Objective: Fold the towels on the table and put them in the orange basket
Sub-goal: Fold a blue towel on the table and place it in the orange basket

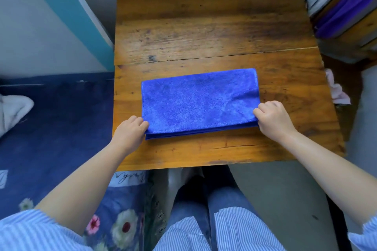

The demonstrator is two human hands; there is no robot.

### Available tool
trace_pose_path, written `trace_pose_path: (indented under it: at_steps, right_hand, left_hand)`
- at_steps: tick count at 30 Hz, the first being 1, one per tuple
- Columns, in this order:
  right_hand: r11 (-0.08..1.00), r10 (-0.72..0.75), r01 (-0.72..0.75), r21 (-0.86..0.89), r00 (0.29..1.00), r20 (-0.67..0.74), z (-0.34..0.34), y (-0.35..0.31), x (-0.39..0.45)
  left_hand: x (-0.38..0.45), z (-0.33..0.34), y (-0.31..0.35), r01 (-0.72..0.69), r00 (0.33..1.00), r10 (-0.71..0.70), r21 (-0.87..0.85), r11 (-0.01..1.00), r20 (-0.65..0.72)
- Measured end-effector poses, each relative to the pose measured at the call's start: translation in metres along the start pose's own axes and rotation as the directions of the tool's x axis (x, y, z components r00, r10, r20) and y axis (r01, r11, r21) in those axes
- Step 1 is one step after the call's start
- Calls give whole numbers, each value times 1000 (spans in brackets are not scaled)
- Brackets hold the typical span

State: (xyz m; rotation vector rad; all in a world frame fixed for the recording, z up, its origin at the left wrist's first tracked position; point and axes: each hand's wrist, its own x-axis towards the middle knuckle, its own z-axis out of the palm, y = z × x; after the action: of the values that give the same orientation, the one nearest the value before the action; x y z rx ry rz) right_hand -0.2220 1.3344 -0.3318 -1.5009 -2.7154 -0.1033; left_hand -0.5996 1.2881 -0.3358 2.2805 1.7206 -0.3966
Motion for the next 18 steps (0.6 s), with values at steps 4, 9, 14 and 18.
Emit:
trace_pose_path:
  at_steps: [4,9,14,18]
  right_hand:
    - [1000,8,-8,-2,999,36,8,0,-6]
    - [1000,-14,15,-12,998,62,16,-1,-12]
    - [998,26,-35,55,987,156,18,-2,-20]
    - [902,369,-392,182,917,149,22,-4,-14]
  left_hand:
    - [-3,1,5,-77,997,76,63,995,22]
    - [-4,9,6,-198,980,200,141,970,-4]
    - [-3,19,5,-121,986,105,123,985,126]
    - [-6,13,17,-141,987,144,48,989,-70]
